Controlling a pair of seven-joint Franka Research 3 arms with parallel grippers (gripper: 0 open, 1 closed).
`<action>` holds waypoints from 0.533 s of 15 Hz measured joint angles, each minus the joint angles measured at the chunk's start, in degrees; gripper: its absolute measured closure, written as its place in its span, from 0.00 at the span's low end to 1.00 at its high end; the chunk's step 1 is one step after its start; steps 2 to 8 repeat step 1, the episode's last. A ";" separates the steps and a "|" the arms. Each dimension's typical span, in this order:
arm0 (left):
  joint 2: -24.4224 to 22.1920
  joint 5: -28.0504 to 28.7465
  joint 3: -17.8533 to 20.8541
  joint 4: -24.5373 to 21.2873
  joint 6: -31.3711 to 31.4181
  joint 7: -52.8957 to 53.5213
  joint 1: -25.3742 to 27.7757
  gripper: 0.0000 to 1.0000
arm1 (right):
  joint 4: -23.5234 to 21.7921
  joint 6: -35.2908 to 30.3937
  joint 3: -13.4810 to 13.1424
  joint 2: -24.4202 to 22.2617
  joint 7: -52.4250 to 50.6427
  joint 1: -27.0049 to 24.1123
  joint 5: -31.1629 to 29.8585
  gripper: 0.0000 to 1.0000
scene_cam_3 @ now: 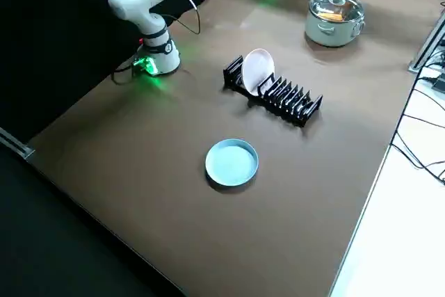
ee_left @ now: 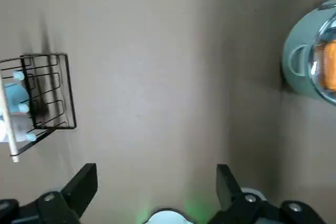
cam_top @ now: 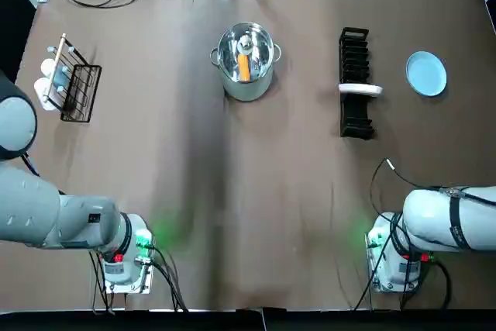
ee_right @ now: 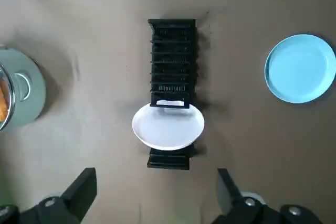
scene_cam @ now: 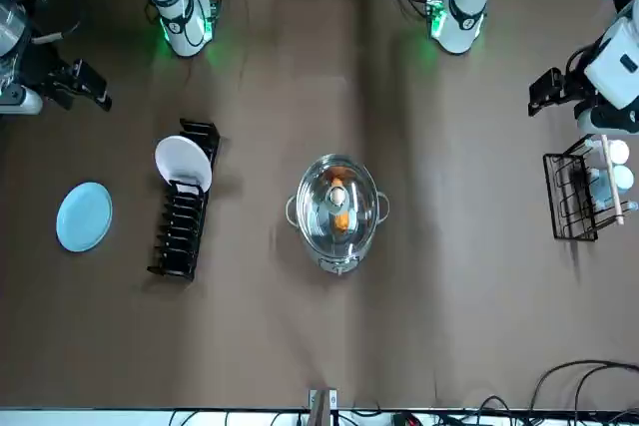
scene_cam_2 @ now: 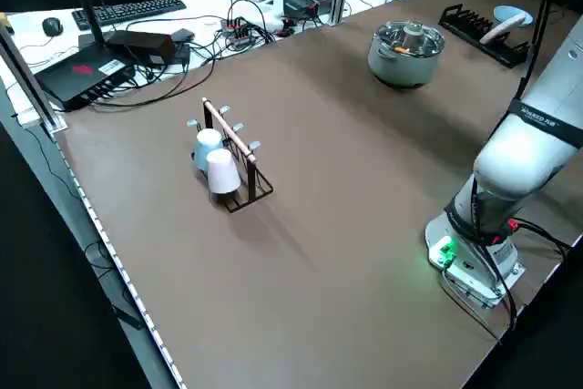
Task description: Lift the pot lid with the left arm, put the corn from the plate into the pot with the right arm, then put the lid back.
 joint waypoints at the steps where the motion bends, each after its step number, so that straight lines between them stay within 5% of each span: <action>1: 0.03 0.70 -0.15 -0.21 0.08 0.00 -0.27 0.00 | 0.00 0.01 0.04 0.01 0.00 0.01 0.00 0.00; 8: 0.03 0.70 -0.15 -0.21 0.08 0.00 -0.27 0.00 | 0.00 0.01 0.04 0.01 0.00 0.01 0.00 0.00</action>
